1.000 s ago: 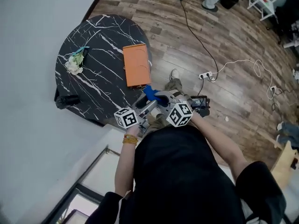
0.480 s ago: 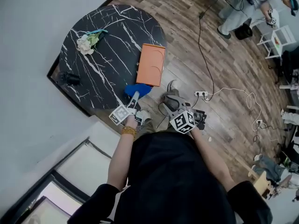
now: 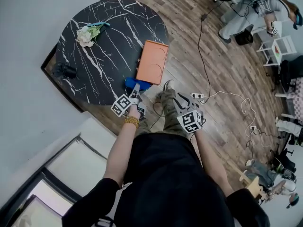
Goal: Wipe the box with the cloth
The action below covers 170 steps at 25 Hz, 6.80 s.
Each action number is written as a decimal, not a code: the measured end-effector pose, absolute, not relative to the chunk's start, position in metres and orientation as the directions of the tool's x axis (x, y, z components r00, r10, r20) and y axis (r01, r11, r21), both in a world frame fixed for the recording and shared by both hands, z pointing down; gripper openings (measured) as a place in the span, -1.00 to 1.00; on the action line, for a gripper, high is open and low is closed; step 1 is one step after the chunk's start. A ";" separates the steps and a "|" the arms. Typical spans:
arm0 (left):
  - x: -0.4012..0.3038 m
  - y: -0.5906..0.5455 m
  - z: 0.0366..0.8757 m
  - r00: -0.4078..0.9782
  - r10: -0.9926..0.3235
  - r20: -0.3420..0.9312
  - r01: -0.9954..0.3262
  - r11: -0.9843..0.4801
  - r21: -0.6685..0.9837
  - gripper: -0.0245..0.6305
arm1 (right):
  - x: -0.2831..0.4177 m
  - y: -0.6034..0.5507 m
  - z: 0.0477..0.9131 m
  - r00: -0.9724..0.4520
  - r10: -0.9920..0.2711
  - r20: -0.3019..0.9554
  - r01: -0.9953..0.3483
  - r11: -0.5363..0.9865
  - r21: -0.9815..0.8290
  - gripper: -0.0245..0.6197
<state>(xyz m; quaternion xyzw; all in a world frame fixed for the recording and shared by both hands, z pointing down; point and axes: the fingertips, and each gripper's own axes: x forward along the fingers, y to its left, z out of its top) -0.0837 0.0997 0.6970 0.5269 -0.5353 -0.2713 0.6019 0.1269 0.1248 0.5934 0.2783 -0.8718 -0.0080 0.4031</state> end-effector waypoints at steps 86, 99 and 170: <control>-0.099 -0.095 0.687 0.774 -0.423 0.471 -0.632 -0.547 0.548 -0.62 | -0.011 0.017 0.684 -0.414 -0.268 0.870 -0.653 0.753 -0.078 -0.50; -0.103 -0.057 0.680 0.798 -0.372 0.474 -0.598 -0.590 0.543 -0.63 | -0.012 0.015 0.685 -0.411 -0.271 0.871 -0.649 0.758 -0.070 -0.50; -0.162 -0.012 0.516 0.581 -0.779 0.235 -0.793 -0.607 -0.052 -0.62 | -0.091 0.000 0.519 -0.301 -0.863 0.405 -0.914 0.382 0.134 -0.89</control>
